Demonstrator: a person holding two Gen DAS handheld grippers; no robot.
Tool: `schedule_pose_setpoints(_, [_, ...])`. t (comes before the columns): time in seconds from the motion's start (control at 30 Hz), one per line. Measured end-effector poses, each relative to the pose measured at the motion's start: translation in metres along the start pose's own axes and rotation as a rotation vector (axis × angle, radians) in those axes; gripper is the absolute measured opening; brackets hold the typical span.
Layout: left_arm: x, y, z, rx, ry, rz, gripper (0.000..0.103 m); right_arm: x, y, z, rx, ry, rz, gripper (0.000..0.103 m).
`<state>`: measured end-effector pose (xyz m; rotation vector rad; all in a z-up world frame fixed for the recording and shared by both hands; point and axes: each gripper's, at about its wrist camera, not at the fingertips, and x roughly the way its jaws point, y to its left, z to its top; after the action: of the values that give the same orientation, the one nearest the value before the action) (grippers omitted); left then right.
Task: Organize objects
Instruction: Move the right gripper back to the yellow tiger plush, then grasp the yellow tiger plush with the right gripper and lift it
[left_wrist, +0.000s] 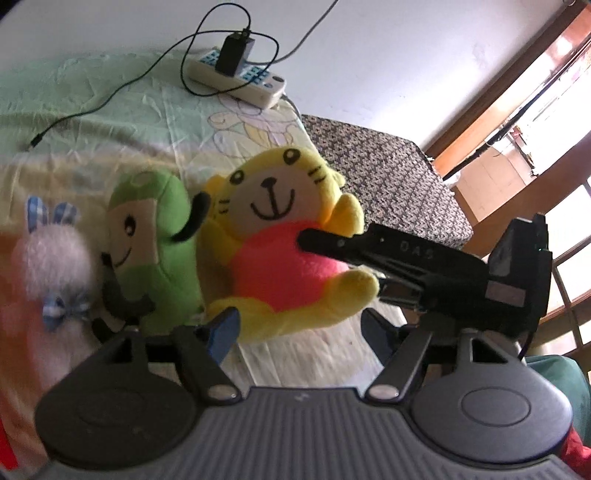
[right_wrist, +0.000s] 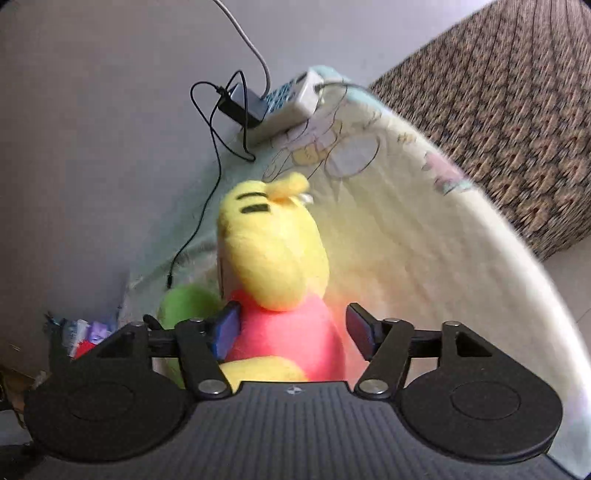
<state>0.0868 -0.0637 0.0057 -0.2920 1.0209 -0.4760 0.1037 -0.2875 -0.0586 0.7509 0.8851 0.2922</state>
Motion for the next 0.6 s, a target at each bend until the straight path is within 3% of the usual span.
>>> schedule_pose_setpoints(0.07, [0.004, -0.002, 0.003, 0.013, -0.003, 0.001, 0.075, 0.001, -0.003, -0.001, 0.026, 0.013, 0.027, 0.066])
schedule_pose_setpoints(0.17, [0.014, -0.004, 0.008, 0.038, 0.003, -0.005, 0.076, 0.001, -0.004, -0.003, 0.05, 0.026, 0.067, 0.053])
schedule_pose_setpoints(0.33, [0.03, -0.007, 0.013, 0.054, 0.051, -0.075, 0.08, -0.012, -0.011, -0.011, 0.073, 0.029, 0.102, 0.043])
schedule_pose_setpoints(0.6, [0.026, -0.015, -0.013, 0.075, 0.119, -0.188, 0.085, -0.055, -0.022, -0.038, 0.108, 0.052, 0.123, 0.042])
